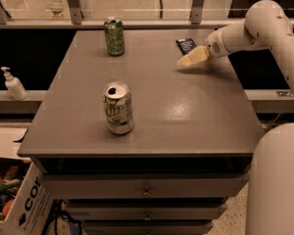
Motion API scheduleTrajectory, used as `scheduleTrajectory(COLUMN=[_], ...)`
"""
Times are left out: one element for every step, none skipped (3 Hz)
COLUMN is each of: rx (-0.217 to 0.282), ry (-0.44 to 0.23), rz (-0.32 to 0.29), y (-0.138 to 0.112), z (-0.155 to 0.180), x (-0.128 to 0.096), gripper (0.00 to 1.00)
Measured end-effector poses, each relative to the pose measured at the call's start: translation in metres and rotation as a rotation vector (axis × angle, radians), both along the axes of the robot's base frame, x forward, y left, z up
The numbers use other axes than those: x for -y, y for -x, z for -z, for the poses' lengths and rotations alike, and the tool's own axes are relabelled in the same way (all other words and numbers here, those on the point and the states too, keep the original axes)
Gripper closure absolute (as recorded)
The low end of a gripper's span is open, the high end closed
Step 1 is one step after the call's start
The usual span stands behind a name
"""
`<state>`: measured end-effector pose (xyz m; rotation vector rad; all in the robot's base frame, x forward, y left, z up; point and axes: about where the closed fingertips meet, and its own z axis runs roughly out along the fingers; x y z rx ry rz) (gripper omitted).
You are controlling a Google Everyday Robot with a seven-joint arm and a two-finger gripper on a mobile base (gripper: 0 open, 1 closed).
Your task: Move rxbar blueberry near 7up can
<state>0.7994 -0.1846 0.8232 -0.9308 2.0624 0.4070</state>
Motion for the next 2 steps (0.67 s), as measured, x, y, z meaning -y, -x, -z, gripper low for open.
scheduleTrajectory(rx=[0.0,0.01], ry=[-0.06,-0.106], rz=[0.003,-0.003], y=[-0.0106,-0.0164], z=[0.0027,-0.0006], x=[-0.0021,-0.004], gripper=[0.0,0.19])
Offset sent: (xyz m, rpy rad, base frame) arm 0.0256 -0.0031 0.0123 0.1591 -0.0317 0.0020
